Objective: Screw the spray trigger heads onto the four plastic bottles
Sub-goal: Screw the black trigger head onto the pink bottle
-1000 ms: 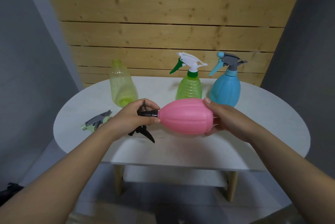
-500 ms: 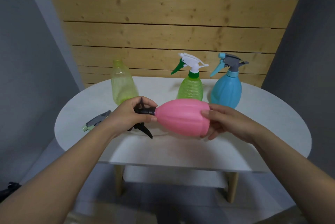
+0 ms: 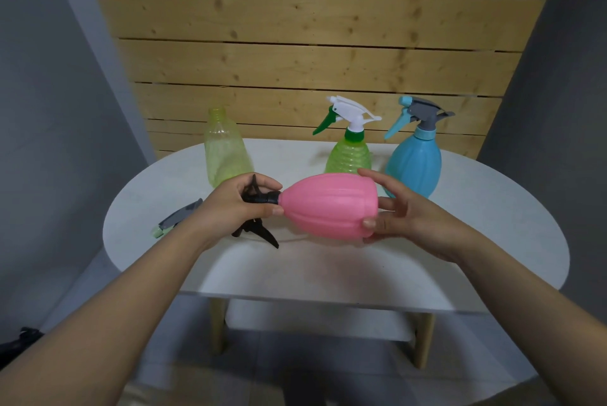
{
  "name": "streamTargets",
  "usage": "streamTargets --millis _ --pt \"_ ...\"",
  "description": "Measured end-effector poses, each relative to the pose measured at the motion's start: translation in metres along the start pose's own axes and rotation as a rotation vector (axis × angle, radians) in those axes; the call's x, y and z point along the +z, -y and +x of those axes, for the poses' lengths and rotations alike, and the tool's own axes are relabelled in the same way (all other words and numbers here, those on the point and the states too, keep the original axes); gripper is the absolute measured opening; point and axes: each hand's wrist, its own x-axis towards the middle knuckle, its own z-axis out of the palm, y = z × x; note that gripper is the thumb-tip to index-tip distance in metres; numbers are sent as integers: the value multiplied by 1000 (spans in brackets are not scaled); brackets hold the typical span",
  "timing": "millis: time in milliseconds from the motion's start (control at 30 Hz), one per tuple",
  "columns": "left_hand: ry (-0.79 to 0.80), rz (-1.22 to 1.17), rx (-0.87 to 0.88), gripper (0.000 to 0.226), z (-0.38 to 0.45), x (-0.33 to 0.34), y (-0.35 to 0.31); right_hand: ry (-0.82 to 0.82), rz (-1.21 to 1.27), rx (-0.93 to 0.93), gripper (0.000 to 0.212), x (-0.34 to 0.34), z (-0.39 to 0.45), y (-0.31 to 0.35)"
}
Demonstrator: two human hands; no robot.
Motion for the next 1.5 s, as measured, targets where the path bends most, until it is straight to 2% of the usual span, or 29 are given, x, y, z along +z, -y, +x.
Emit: streamTargets --millis 100,233,367,467,600,700,833,967,1133,1333,1500 --pt "29 1 13 33 -2 1 -2 -38 -70 26 68 1 -1 2" --pt "44 12 11 33 -2 1 -2 -60 -126 127 78 6 -2 1" --pt "49 19 -17 31 -3 3 -1 -125 -97 51 58 9 -2 -1" --pt "28 31 -31 31 -3 4 -2 -210 -80 -10 61 10 0 -2" --pt "0 6 -46 31 -3 4 -3 -90 -53 -20 57 4 -2 -1" --pt "7 0 -44 32 -3 3 -4 -23 -70 19 77 -3 -3 1" --pt "25 21 -15 33 -4 3 -5 -78 -122 75 70 4 -3 2" --pt "36 23 -13 33 -5 2 -5 -81 -137 186 84 9 -2 0" --pt "25 13 -56 30 -5 7 -4 -147 -117 90 66 11 -2 0" --pt "2 -14 -65 33 -1 4 -3 -61 -150 45 76 6 -5 8" --pt "62 -3 -52 31 -4 5 -5 -115 -141 74 68 9 -6 8"
